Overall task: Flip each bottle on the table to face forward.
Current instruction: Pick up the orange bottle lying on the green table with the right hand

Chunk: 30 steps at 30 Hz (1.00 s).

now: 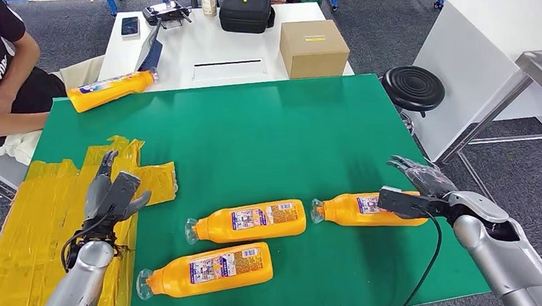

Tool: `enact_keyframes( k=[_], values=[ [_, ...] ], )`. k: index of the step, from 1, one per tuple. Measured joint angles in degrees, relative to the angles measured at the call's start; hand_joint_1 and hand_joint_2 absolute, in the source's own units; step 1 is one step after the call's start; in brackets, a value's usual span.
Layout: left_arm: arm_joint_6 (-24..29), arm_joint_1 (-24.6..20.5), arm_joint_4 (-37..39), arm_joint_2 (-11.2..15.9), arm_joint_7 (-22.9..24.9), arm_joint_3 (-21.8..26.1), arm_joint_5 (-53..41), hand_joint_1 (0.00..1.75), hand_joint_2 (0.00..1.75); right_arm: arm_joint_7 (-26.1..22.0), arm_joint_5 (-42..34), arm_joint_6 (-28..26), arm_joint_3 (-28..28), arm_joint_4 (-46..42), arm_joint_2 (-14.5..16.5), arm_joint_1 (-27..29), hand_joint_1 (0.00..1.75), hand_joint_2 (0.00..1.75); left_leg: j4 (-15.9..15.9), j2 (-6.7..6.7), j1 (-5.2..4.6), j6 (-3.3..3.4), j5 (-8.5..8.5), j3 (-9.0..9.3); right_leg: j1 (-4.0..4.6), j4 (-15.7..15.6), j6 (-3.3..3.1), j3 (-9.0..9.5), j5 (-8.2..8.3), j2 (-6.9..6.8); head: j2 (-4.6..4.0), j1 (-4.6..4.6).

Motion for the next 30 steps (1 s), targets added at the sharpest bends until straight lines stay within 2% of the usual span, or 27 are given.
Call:
enact_keyframes(
  k=[21, 30],
  values=[
    [0.1, -1.0, 1.8, 0.0, -0.1, -0.8, 0.6, 0.0, 1.75, -0.8, 0.3, 1.5, 6.1, 7.3, 1.1, -3.9, 0.0, 1.75, 0.0, 0.0, 0.01, 0.0, 0.0, 0.0, 0.0, 0.0, 0.0, 0.0, 0.0, 0.0, 0.0, 0.0],
    [0.1, -2.1, 3.1, -0.2, -0.5, -0.8, 0.9, 0.0, 1.75, -0.8, 0.0, 4.2, 8.5, 9.7, 1.1, -5.1, 0.0, 1.75, 0.0, 0.0, 0.01, 0.0, 0.0, 0.0, 0.0, 0.0, 0.0, 0.0, 0.0, 0.0, 0.0, 0.0]
  ],
)
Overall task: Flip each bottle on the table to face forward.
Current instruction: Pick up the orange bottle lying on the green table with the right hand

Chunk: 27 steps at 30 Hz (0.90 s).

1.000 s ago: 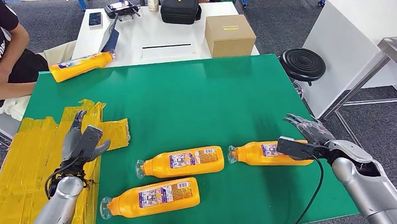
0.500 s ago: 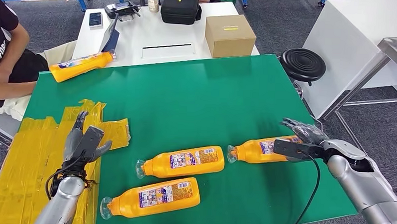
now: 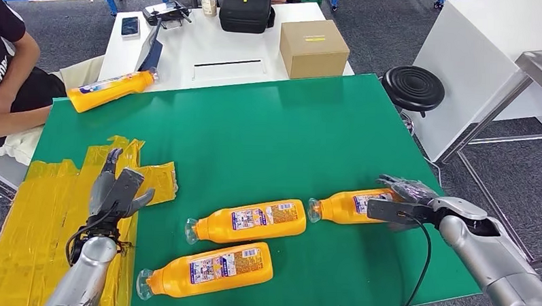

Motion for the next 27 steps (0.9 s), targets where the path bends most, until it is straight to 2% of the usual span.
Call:
enact_keyframes(
  k=[2, 3, 6, 7, 21, 27],
  values=[
    [0.0, -0.1, 0.2, 0.0, -0.1, 0.0, 0.1, 0.0, 1.75, -0.1, 0.0, 0.1, 0.7, 1.0, 0.0, -0.8, 0.0, 1.75, 0.0, 0.0, 0.0, 0.0, 0.0, 0.0, 0.0, 0.0, 0.0, 0.0, 0.0, 0.0, 0.0, 0.0],
    [0.1, -0.1, 0.3, 0.0, -0.1, 0.0, 0.2, 0.0, 1.75, -0.1, 0.1, 0.1, 1.2, 1.6, 0.0, -1.2, 0.15, 1.75, 0.0, 0.0, 0.0, 0.0, 0.0, 0.0, 0.0, 0.0, 0.0, 0.0, 0.0, 0.0, 0.0, 0.01],
    [0.1, -0.3, 0.6, 0.0, -0.2, 0.0, 0.3, 0.0, 1.75, -0.2, 0.3, -0.4, 2.8, 3.5, 0.4, -2.6, 1.43, 1.75, 0.0, 0.0, 0.0, 0.0, 0.0, 0.0, 0.0, 0.0, 0.0, 0.01, 0.0, 0.0, 0.0, 0.01],
    [0.2, -0.3, 0.7, 0.0, -0.2, 0.0, 0.3, 0.0, 1.75, -0.2, 0.5, -0.6, 3.3, 4.1, 0.6, -3.0, 1.71, 1.75, 0.0, 0.0, 0.0, 0.0, 0.0, 0.0, 0.0, 0.0, 0.0, 0.01, 0.0, 0.0, 0.0, 0.01],
    [0.6, -0.4, 1.3, 0.0, -0.4, 0.0, 0.7, 0.0, 1.75, 0.0, 1.7, -3.8, 6.3, 9.9, 2.5, -6.3, 1.75, 1.75, 0.0, 0.04, 0.02, 0.01, 0.01, 0.11, 0.01, 0.0, 0.01, 0.12, 0.02, 0.01, 0.0, 0.01],
    [0.6, 0.1, 0.9, 0.0, 0.0, 0.0, 0.9, 0.0, 1.75, 0.3, 3.8, -9.3, 7.0, 11.6, 4.1, -7.2, 1.75, 1.75, 0.0, 0.14, 0.02, 0.01, 0.01, 0.18, 0.02, 0.0, -0.06, 0.16, 0.09, 0.15, 0.0, 0.01]
  ],
)
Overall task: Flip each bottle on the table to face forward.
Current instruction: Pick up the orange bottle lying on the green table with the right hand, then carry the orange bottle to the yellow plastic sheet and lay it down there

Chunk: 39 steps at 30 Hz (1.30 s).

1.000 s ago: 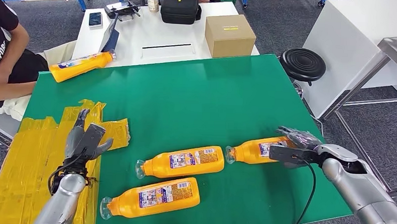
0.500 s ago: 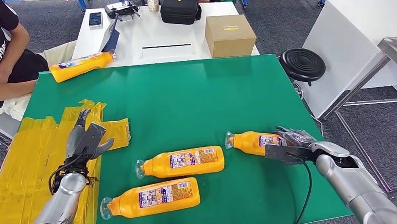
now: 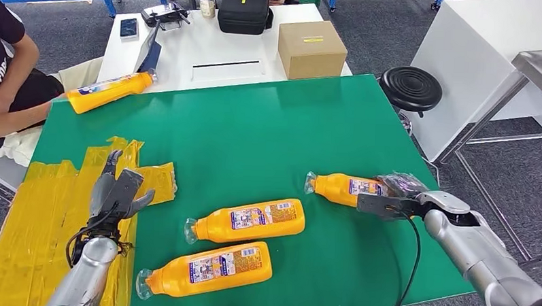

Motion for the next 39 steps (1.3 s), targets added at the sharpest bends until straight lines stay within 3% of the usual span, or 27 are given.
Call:
enact_keyframes(
  k=[8, 14, 20, 28, 39],
  values=[
    [-1.1, 1.6, -2.2, 0.0, 0.6, 0.1, -1.2, 0.0, 1.75, 4.6, 4.4, -11.6, -1.3, -0.4, 4.6, 1.1, 1.75, 1.75, 0.0, -0.03, 0.01, 0.09, 0.11, -0.03, 0.01, 0.0, -0.06, -0.02, 0.05, -0.04, 0.0, -0.01],
    [-1.2, 2.9, -3.7, 0.0, 0.8, 0.7, -1.9, 0.0, 1.75, 9.1, 7.2, -16.1, -4.6, -4.6, 8.2, 3.8, 1.75, 1.75, 0.0, -0.07, 0.01, 0.09, 0.11, -0.15, 0.01, 0.0, -0.06, -0.1, 0.05, -0.07, 0.0, -0.01],
    [-2.1, 4.0, -5.1, -0.1, 1.1, 1.0, -3.2, 0.0, 1.75, 14.2, 9.0, -27.0, -11.8, -14.5, 16.4, 8.0, 1.75, 1.75, 0.0, -0.06, 0.06, 0.08, 0.11, -0.21, 0.03, 0.0, -0.07, -0.24, 0.04, -0.07, 0.0, -0.01],
    [-1.7, 4.2, -5.6, -0.2, 1.1, 0.9, -4.2, 0.0, 1.75, 14.4, 10.4, -38.4, -16.3, -23.8, 24.8, 11.8, 1.75, 1.75, 0.0, -0.05, 0.1, 0.06, 0.12, -0.23, 0.05, 0.0, -0.08, -0.25, 0.04, -0.06, 0.0, 0.0],
    [-2.8, 4.6, -6.5, -0.5, 0.7, 0.7, -3.3, 0.0, 1.75, 13.9, 10.9, -40.6, -16.9, -27.4, 28.8, 13.6, 1.75, 1.75, 0.0, -0.07, 0.08, 0.06, 0.12, -0.24, 0.04, 0.0, -0.08, -0.25, 0.04, -0.07, 0.0, 0.01]
  ],
)
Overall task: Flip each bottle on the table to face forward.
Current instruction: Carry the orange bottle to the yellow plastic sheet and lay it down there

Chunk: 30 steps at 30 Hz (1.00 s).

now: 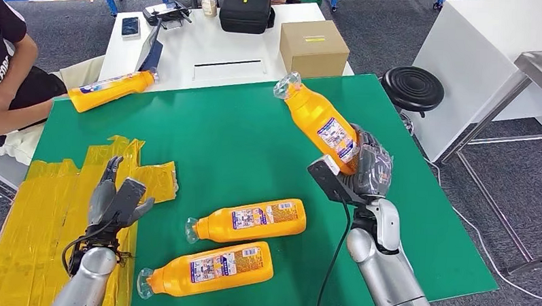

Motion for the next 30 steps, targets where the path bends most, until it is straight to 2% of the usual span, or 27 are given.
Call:
enact_keyframes(
  k=[3, 7, 13, 17, 30],
  values=[
    [-6.2, 0.3, -1.3, -0.2, -1.8, -0.8, 5.8, 0.0, 1.75, -1.6, -1.3, -2.6, 0.0, -0.7, 1.4, 0.1, 1.75, 1.75, 0.0, 0.01, 0.0, -0.01, 0.0, 0.0, 0.0, 0.0, 0.0, 0.0, 0.0, 0.0, 0.0, 0.0],
    [-17.2, 0.5, -4.4, -0.7, -3.7, -3.5, 19.6, 0.0, 1.75, -6.0, -6.0, -4.1, 2.0, -0.2, 3.6, -1.1, 1.75, 1.75, 0.0, 0.04, 0.02, -0.01, 0.0, -0.02, 0.01, 0.0, 0.0, -0.01, 0.0, 0.01, 0.0, 0.01],
    [-24.9, 0.1, -9.4, -0.9, -1.4, -9.0, 37.4, 0.0, 1.75, -10.6, -10.2, -6.9, 8.0, 3.6, 6.2, -3.5, 1.75, 1.75, 0.0, 0.0, 0.05, -0.03, 0.02, -0.01, 0.02, 0.0, 0.0, -0.02, 0.0, 0.0, 0.0, -0.01],
    [-26.3, -1.5, -11.3, -0.9, 0.0, -11.4, 43.2, 0.0, 1.75, -11.7, -11.7, -7.7, 11.0, 5.5, 7.0, -4.5, 1.75, 1.75, 0.0, 0.0, 0.04, -0.04, 0.03, -0.02, 0.02, 0.0, 0.0, -0.01, 0.0, 0.0, 0.0, 0.01],
    [-26.5, -4.0, -14.5, -0.2, 0.6, -13.7, 46.0, 0.0, 1.75, -13.3, -13.5, -7.7, 14.0, 8.8, 7.7, -6.4, 1.75, 1.75, 0.0, -0.02, 0.03, -0.04, 0.03, -0.04, 0.01, 0.0, -0.01, -0.02, 0.0, -0.01, 0.0, 0.0]
  ],
)
